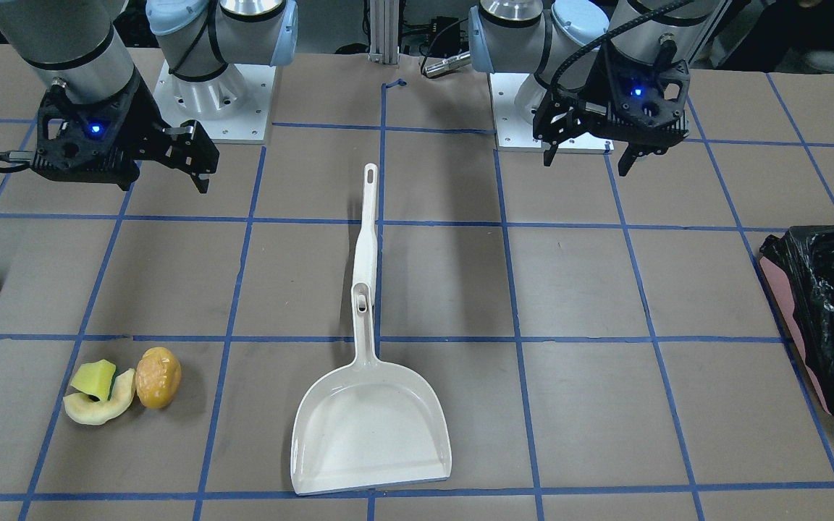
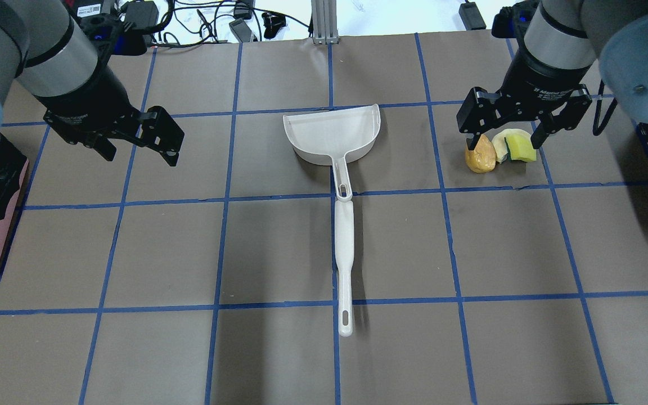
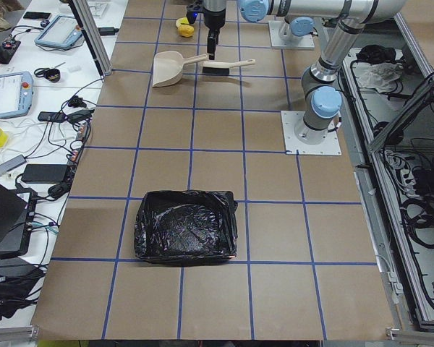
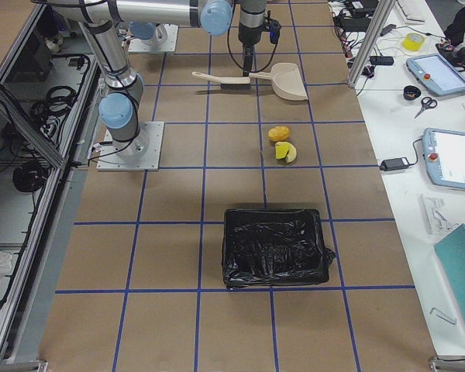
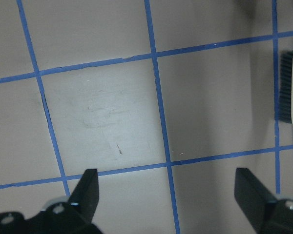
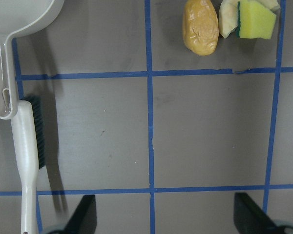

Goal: Sweep and dump trash in nearest bin
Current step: 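Move the right gripper toward the white dustpan handle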

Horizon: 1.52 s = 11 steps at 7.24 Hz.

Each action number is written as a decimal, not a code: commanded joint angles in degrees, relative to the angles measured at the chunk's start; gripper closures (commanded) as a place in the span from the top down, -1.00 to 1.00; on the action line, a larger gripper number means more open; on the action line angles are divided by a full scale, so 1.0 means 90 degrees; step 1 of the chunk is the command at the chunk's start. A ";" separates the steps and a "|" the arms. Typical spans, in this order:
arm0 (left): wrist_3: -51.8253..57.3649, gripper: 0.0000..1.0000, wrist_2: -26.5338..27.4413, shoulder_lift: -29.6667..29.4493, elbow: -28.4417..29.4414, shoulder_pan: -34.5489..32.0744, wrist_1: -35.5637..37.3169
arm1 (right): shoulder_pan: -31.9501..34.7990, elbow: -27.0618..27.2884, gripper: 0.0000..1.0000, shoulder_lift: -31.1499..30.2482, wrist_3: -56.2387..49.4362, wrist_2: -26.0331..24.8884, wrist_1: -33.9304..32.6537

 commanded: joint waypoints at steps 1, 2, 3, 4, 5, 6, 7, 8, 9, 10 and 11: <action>0.0002 1.00 0.0008 0.0001 0.0006 -0.0016 -0.0003 | 0.0000 -0.0060 1.00 -0.0124 0.0001 -0.0058 0.0015; 0.0011 1.00 0.0008 -0.0009 0.0006 -0.0007 -0.0003 | 0.0000 -0.0051 1.00 -0.0144 0.0011 -0.0068 0.0005; 0.0060 1.00 0.0008 -0.0019 0.0006 0.0003 -0.0003 | 0.0000 -0.0061 1.00 -0.0145 0.0001 -0.0068 -0.0014; 0.0060 1.00 0.0008 -0.0019 -0.0004 0.0003 -0.0003 | 0.0000 -0.0061 1.00 -0.0203 0.0001 0.0019 -0.0073; 0.0089 1.00 0.0027 -0.0028 0.0006 0.0032 0.0016 | 0.0000 -0.0042 1.00 -0.0232 0.0001 0.0068 -0.0093; 0.0089 1.00 0.0027 -0.0028 0.0006 0.0013 -0.0003 | 0.0000 -0.0051 1.00 -0.0232 0.0040 0.0069 -0.0122; 0.0089 1.00 0.0027 -0.0048 0.0006 0.0013 0.0007 | 0.0000 -0.0051 1.00 -0.0232 0.0069 0.0078 -0.0132; 0.0089 1.00 0.0008 -0.0116 0.0006 0.0042 0.0007 | 0.0000 -0.0061 1.00 -0.0242 0.0118 0.0078 -0.0142; 0.0099 1.00 -0.0002 -0.0165 -0.0052 0.0033 0.0036 | 0.0000 -0.0061 1.00 -0.0233 0.0128 0.0069 -0.0142; 0.0099 1.00 0.0008 -0.0117 -0.0150 0.0033 0.0104 | 0.0000 -0.0032 1.00 -0.0232 0.0118 0.0156 -0.0142; 0.0089 1.00 0.0027 -0.0039 -0.0150 0.0023 0.0085 | 0.0000 -0.0051 1.00 -0.0232 0.0128 0.0350 -0.0132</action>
